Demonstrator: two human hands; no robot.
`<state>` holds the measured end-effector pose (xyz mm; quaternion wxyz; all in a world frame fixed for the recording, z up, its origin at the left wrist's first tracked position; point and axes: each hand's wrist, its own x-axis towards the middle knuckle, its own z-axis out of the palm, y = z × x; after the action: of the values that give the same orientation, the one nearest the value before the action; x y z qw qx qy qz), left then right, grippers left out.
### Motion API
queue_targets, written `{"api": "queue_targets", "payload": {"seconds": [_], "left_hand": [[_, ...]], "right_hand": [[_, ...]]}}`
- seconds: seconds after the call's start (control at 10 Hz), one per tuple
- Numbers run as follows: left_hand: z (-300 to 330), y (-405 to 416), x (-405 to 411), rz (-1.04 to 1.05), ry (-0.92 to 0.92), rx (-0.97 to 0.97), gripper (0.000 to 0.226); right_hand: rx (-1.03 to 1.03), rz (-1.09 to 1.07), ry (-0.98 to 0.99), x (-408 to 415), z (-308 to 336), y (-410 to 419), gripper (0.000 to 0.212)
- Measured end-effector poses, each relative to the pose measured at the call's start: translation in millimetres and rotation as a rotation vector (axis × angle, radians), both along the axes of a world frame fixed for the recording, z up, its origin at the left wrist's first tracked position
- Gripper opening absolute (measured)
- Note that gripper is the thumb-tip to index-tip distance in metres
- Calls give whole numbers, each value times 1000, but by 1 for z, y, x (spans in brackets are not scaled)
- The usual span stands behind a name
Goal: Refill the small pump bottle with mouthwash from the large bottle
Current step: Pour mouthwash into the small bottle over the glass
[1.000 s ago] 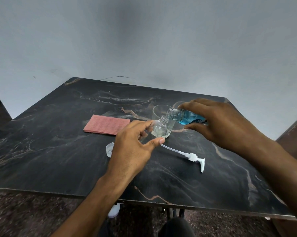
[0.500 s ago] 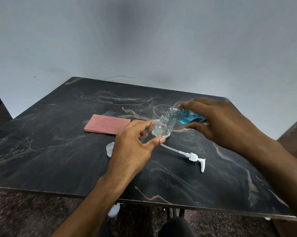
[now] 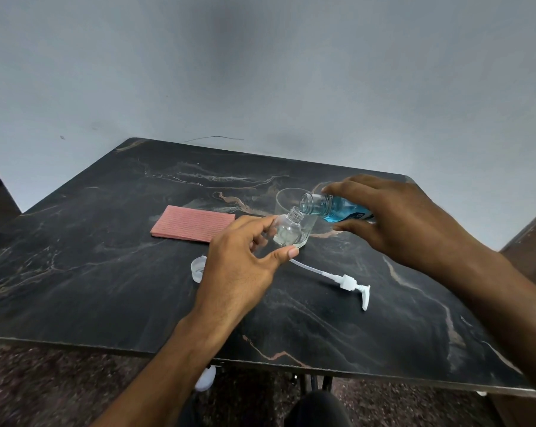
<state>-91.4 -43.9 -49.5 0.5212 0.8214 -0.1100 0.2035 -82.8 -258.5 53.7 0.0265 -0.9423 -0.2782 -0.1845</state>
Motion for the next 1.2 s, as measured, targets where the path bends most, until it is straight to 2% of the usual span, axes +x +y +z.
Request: {"api": "queue_targets", "payload": {"seconds": [1.2], "left_hand": [[0, -1, -1, 2, -8, -29, 52]], "right_hand": [[-7, -1, 0, -2, 4, 2, 49]]}}
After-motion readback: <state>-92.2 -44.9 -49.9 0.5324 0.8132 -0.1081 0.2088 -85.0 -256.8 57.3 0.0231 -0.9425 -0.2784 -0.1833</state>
